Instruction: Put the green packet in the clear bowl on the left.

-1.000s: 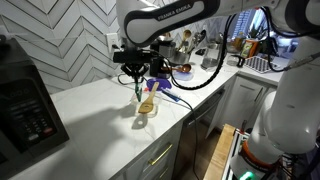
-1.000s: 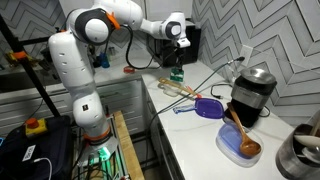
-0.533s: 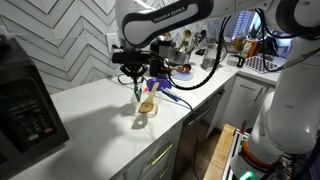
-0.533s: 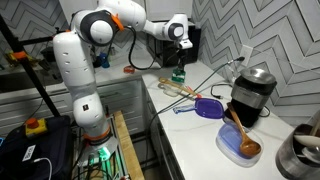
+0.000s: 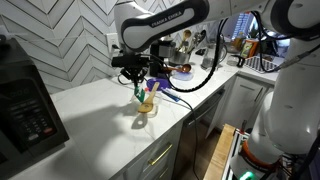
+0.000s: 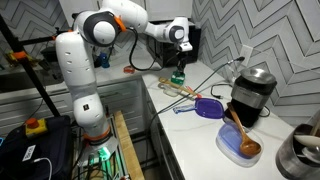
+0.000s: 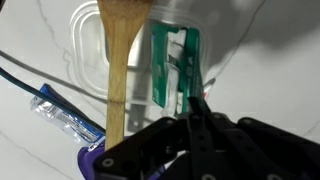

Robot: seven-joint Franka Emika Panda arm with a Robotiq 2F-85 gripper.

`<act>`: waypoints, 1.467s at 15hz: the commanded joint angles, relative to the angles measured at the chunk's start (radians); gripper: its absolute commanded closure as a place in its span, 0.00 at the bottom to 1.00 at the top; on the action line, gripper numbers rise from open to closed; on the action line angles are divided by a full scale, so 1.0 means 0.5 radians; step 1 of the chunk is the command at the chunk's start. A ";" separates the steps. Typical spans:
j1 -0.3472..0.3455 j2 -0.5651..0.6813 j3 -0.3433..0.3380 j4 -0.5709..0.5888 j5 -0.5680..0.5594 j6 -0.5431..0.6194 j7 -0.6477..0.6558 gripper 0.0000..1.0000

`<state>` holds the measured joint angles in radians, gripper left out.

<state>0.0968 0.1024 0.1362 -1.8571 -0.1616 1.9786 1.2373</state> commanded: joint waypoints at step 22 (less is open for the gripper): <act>0.039 -0.070 -0.042 -0.171 0.023 -0.014 -0.705 1.00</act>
<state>0.1103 0.0613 0.1239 -1.9199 -0.1624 1.9588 0.9229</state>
